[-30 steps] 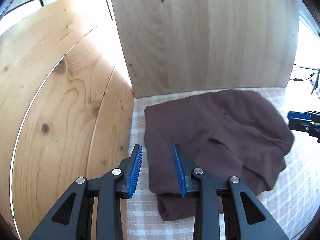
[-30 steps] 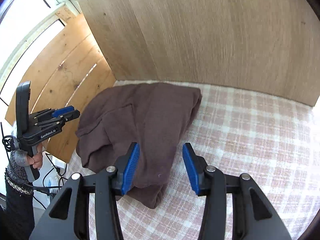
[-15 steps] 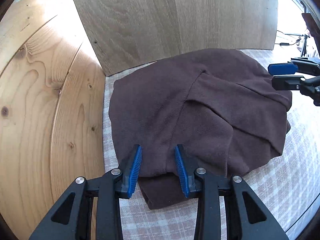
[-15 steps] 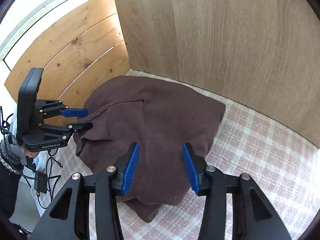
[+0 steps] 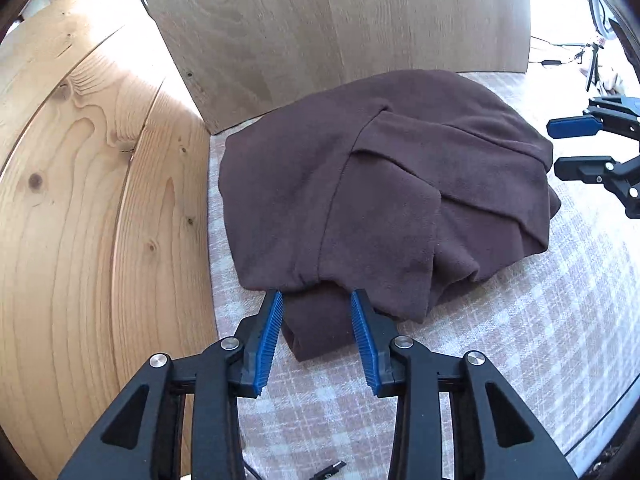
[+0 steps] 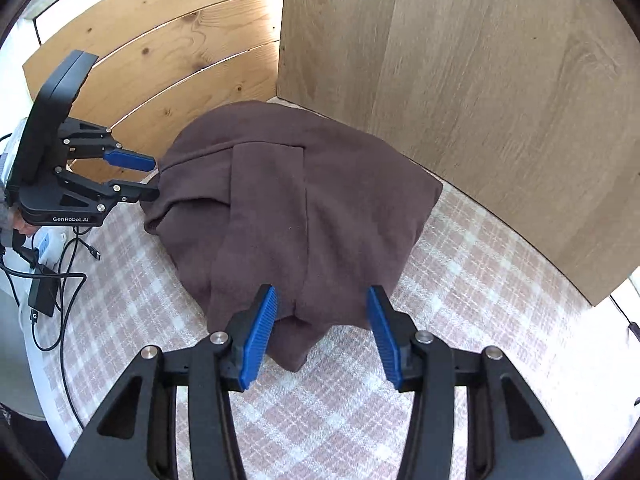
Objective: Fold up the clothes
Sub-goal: 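Lay the bundle down against the wooden board and open both grippers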
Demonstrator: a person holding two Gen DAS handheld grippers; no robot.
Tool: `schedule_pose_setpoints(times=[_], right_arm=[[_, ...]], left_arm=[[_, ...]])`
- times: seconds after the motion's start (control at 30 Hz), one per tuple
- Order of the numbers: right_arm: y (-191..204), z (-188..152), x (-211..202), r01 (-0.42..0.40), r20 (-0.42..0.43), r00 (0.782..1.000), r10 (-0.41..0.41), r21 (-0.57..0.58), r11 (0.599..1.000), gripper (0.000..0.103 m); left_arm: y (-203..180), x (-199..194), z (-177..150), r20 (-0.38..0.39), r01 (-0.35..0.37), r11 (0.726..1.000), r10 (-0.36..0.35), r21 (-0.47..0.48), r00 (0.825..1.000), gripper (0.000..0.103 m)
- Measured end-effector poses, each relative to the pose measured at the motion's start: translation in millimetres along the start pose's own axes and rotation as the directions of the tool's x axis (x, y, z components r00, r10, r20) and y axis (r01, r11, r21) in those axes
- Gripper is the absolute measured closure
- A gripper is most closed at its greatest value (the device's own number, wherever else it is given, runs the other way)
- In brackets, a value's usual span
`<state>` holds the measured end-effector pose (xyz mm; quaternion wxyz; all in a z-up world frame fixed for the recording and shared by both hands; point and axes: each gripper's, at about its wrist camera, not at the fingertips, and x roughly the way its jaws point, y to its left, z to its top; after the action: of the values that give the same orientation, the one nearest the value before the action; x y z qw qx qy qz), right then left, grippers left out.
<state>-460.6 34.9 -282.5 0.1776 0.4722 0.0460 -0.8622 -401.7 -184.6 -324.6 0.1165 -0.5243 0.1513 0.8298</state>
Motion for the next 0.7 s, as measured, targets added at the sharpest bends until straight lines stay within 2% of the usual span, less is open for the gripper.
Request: schedule_pose_setpoints(times=[0.03,0.07,0.1,0.13,0.17,0.23,0.27,0.33,0.43,0.63,0.7], right_arm=[[-1.0,-4.0,-8.0,-0.027,0.014,1.000,0.027,0.049,0.998,0.048],[-1.8,-8.3,-15.0,-0.058,0.027,0.998,0.056,0.096,0.994,0.036],[-2.2,-11.2,-20.2,-0.084,0.043,0.996,0.079,0.139,0.987,0.033],[-0.1,-13.2,-22.6,-0.103,0.055,0.994,0.095,0.166,0.981,0.033],[4.8,-11.8,-22.0,-0.103,0.064,0.994,0.093,0.170,0.980,0.033],[15.6,-6.4,-18.8,-0.080,0.074,0.995,0.069,0.153,0.985,0.033],[20.8,-2.2,-15.4,-0.052,0.075,0.996,0.042,0.129,0.990,0.033],[26.9,4.0,-7.0,-0.013,0.069,0.998,0.007,0.095,0.995,0.033],[27.1,9.8,8.8,0.002,0.050,0.999,-0.006,0.085,0.996,0.033],[16.5,16.5,28.3,0.027,0.035,0.999,-0.030,0.089,0.996,0.033],[13.8,17.1,34.2,0.020,0.020,1.000,-0.022,0.094,0.995,0.033]], left_arm=[[1.2,-7.6,-2.8,0.017,0.021,0.999,-0.021,-0.026,1.000,0.070],[1.8,-15.4,-6.3,0.044,0.064,0.996,-0.062,-0.056,0.997,0.070],[1.9,-21.4,-9.2,0.074,0.116,0.990,-0.110,-0.081,0.991,0.069],[0.0,-24.1,-10.5,0.089,0.154,0.983,-0.145,-0.095,0.985,0.067],[-4.5,-22.0,-15.6,0.083,0.155,0.982,-0.147,-0.105,0.986,0.065],[-10.3,-10.6,-19.8,0.031,0.107,0.985,-0.104,-0.133,0.994,0.066],[-10.0,-6.5,-25.3,0.014,0.112,0.979,-0.112,-0.171,0.994,0.066],[-5.5,4.7,-28.3,0.018,0.180,0.950,-0.182,-0.253,0.983,0.066],[-1.0,7.7,-28.8,0.039,0.198,0.930,-0.196,-0.310,0.980,0.066],[-3.0,-6.3,-20.8,0.079,0.245,0.920,-0.232,-0.305,0.970,0.066],[-5.0,1.4,-16.8,0.049,0.235,0.925,-0.231,-0.299,0.972,0.069]])
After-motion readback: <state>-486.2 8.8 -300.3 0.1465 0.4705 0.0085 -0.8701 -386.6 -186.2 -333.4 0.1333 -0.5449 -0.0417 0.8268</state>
